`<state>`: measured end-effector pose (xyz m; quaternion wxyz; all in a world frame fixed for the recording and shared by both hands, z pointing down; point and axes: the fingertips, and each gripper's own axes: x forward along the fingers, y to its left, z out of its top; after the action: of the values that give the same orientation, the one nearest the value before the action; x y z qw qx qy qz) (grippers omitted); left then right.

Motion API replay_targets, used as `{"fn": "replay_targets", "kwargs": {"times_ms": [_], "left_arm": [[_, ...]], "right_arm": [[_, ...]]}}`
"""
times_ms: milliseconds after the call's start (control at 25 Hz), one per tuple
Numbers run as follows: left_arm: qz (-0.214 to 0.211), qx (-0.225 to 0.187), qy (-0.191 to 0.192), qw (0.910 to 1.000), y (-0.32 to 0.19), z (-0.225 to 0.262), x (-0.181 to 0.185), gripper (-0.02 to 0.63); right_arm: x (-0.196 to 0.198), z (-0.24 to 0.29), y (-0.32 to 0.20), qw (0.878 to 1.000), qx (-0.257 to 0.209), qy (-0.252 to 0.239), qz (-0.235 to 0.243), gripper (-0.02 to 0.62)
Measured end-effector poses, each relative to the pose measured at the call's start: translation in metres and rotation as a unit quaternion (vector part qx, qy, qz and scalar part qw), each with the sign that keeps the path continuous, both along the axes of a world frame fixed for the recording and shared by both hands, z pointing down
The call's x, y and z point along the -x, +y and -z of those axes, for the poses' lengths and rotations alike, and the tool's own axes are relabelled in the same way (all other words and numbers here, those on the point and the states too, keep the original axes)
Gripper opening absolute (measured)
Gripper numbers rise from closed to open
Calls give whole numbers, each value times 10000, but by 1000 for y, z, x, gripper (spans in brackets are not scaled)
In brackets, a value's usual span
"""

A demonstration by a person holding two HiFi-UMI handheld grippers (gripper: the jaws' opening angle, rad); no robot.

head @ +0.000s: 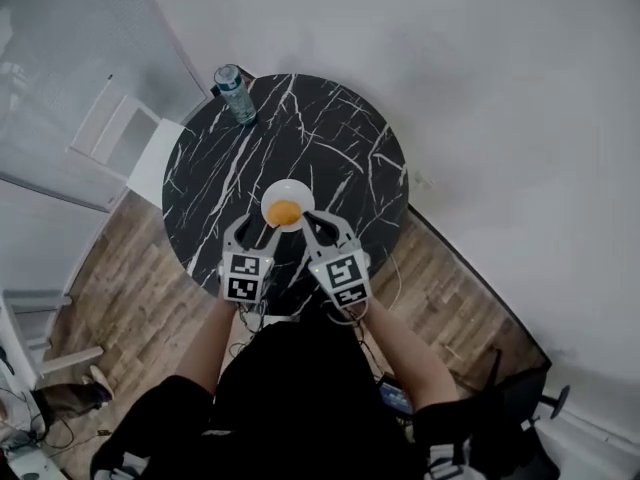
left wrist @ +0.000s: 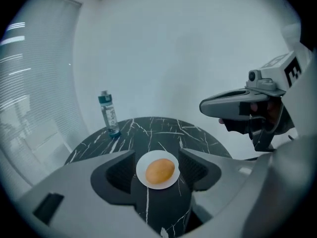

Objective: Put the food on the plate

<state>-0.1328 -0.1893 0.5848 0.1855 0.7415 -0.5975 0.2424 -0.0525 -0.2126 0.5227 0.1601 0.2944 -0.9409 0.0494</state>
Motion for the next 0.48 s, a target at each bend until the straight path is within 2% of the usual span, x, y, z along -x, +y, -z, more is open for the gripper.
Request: {"fn": "replay_targets", "kwargs": {"times_ms": [80,160,280,320,480], "left_arm": [[228,-327,68,9992,11,25,13,261],[429,-652,113,9969,22,49,23,217],[642,-1091,251,9916,38,86,35,33],[682,-1217,292,9898,44,98,38,0],[793,-1626,385,9828,67,134,47,0]], "right_arm": [[5,24,8,9997,-220,-135,-12,-3],[12,47,13,9987,-416,-277,-65,-3],[25,83,23,9961,-596,-633,-131,-3],[29,94,28,9950,-633,-759,-146,-3],[40,129,54,9905,-876,-1036,-213,-3]]}}
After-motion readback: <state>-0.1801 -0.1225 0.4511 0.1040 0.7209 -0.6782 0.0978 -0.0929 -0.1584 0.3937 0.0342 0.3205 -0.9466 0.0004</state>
